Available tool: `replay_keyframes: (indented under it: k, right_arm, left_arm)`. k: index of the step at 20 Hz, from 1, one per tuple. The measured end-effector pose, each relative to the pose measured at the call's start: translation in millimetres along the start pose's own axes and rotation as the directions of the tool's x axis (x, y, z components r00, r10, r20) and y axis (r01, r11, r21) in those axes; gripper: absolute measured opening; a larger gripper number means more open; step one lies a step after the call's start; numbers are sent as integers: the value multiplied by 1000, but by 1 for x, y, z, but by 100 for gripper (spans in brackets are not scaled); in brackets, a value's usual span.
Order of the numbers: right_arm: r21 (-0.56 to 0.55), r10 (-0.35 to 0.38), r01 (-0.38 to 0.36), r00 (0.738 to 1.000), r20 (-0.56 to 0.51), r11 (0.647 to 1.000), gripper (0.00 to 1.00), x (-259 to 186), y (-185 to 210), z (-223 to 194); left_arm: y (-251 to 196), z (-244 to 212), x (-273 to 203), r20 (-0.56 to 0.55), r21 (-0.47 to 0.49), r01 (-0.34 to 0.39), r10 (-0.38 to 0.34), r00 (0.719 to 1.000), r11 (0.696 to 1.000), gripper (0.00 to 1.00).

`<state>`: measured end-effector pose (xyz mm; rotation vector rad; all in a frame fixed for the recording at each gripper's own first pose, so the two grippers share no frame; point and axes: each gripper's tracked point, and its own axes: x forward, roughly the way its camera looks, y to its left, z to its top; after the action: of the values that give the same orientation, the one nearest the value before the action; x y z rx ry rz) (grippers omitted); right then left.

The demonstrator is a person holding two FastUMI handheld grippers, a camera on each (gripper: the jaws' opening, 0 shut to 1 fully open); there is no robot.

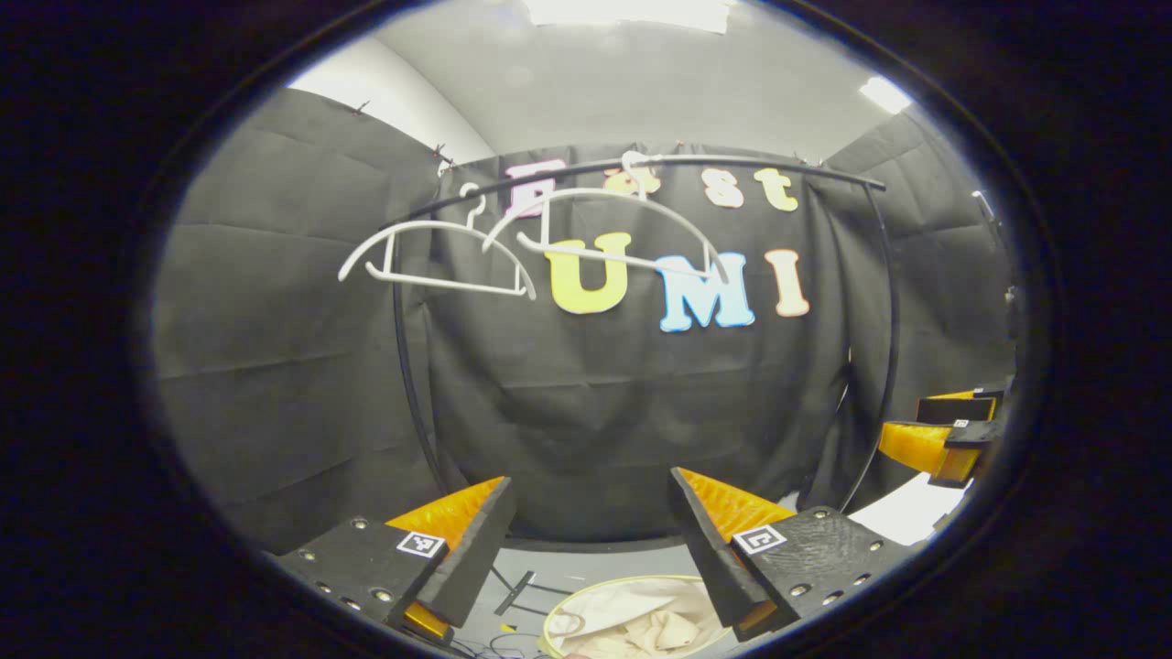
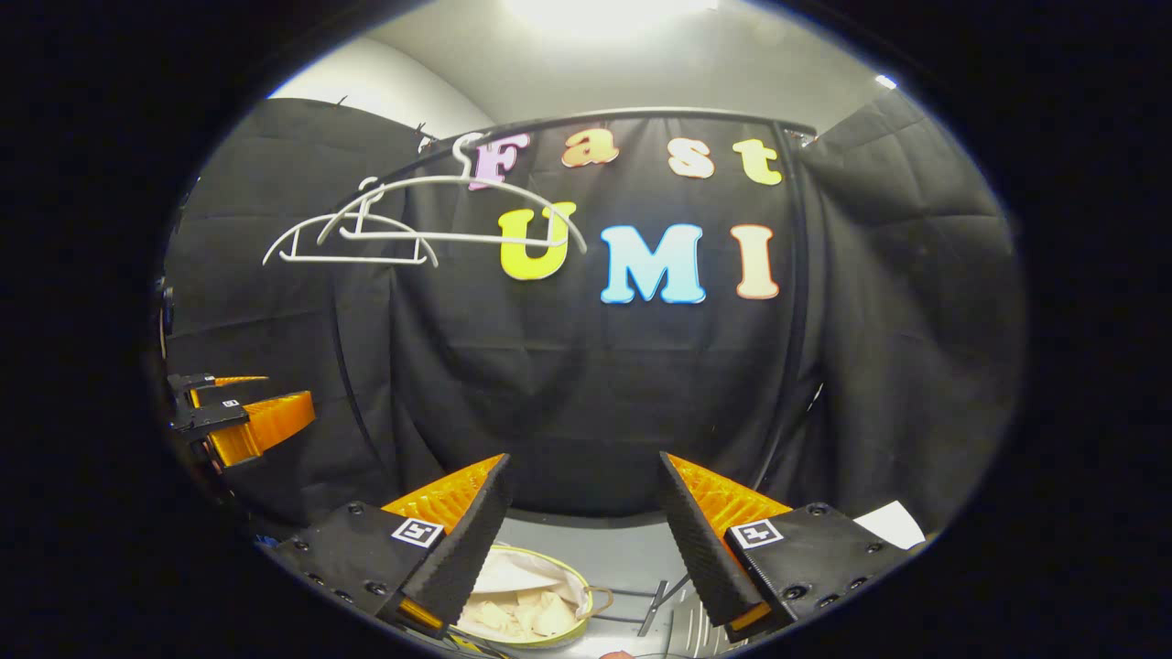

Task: Grasp the clothes on the hanger with both hands and then place them into the laundry hamper below.

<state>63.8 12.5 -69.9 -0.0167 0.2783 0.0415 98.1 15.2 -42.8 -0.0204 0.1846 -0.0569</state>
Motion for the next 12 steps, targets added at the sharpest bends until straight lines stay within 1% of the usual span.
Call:
replay_keyframes:
  k: [1,4,6,8,12]
  right_arm:
    - [-6,-16,16,1000,22,1000,97,-7,-10,11]
    - [-8,-60,61,994,88,998,97,-33,-37,37]
    - [-10,-98,100,987,129,995,99,-59,-54,51]
    - [-9,-134,138,978,161,990,97,-75,-70,64]
    - [1,-181,185,962,205,983,97,-100,-87,77]
  left_arm:
    - [-1,13,-7,17,1,-1,1,1000,1000,100]
    - [-8,43,-26,73,5,-6,6,997,1000,100]
    - [-10,59,-44,110,9,-4,3,994,1000,100]
    - [-12,76,-62,139,10,-5,4,990,1000,100]
    - [-12,101,-92,185,6,-10,9,983,1000,100]
